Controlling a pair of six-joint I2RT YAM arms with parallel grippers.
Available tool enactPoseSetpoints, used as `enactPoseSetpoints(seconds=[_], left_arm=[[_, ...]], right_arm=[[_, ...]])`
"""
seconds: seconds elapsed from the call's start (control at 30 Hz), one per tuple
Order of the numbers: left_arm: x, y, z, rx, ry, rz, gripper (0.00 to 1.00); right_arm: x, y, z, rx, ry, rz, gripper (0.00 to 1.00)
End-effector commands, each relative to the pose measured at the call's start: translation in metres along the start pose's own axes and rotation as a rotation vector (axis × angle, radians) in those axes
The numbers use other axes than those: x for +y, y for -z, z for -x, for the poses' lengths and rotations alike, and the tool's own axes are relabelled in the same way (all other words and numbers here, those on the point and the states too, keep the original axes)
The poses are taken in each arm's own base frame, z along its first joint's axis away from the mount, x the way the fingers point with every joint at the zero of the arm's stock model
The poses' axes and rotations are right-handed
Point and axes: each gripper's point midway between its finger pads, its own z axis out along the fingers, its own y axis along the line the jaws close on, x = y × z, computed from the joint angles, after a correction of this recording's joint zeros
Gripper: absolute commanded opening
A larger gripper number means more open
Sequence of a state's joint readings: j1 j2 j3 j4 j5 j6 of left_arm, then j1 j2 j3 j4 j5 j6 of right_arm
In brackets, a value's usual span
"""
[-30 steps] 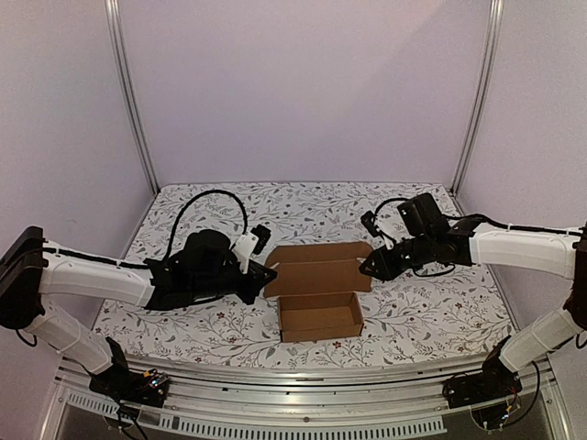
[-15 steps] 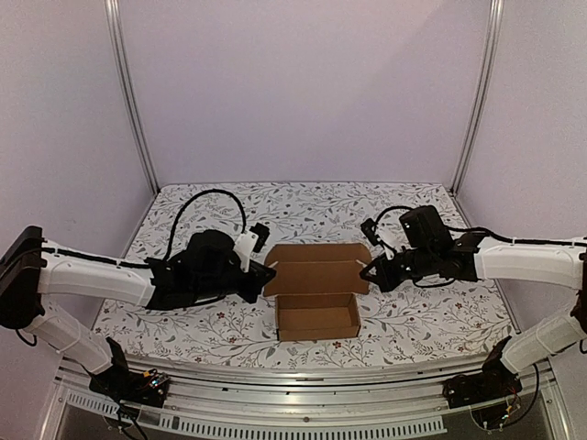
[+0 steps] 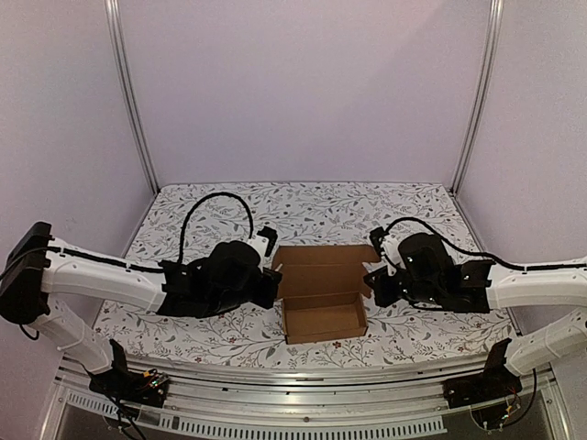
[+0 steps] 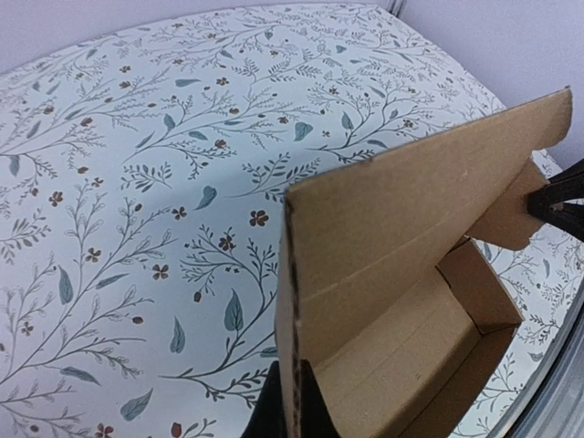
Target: Fold the paper box
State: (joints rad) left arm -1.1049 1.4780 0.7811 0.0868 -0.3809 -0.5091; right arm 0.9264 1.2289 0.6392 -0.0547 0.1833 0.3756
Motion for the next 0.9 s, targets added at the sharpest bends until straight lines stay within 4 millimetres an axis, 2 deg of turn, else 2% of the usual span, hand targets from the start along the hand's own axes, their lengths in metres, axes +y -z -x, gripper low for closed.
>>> enactPoseSetpoints(seconds=[0.0, 0.17, 0.33, 0.67, 0.87], left_arm=[[0.003, 0.0, -0.013, 0.018, 0.011, 0.077, 0.0], [-0.004, 0.003, -0.011, -0.014, 0.031, 0.092, 0.0], [-0.013, 0.007, -0.01, -0.04, 0.032, 0.097, 0.0], [-0.024, 0.005, -0.03, -0.049, 0.018, 0.078, 0.0], [-0.029, 0.007, -0.033, -0.048, 0.045, 0.065, 0.0]], right_arm=[[0.003, 0.013, 0.033, -0.185, -0.098, -0.048, 0.0], [0.014, 0.014, 0.031, -0.225, -0.126, -0.05, 0.0], [0.017, 0.01, 0.019, -0.217, -0.119, -0.079, 0.0], [0.018, 0.001, -0.005, -0.181, -0.127, -0.118, 0.0], [0.018, -0.002, -0.016, -0.159, -0.12, -0.135, 0.0]])
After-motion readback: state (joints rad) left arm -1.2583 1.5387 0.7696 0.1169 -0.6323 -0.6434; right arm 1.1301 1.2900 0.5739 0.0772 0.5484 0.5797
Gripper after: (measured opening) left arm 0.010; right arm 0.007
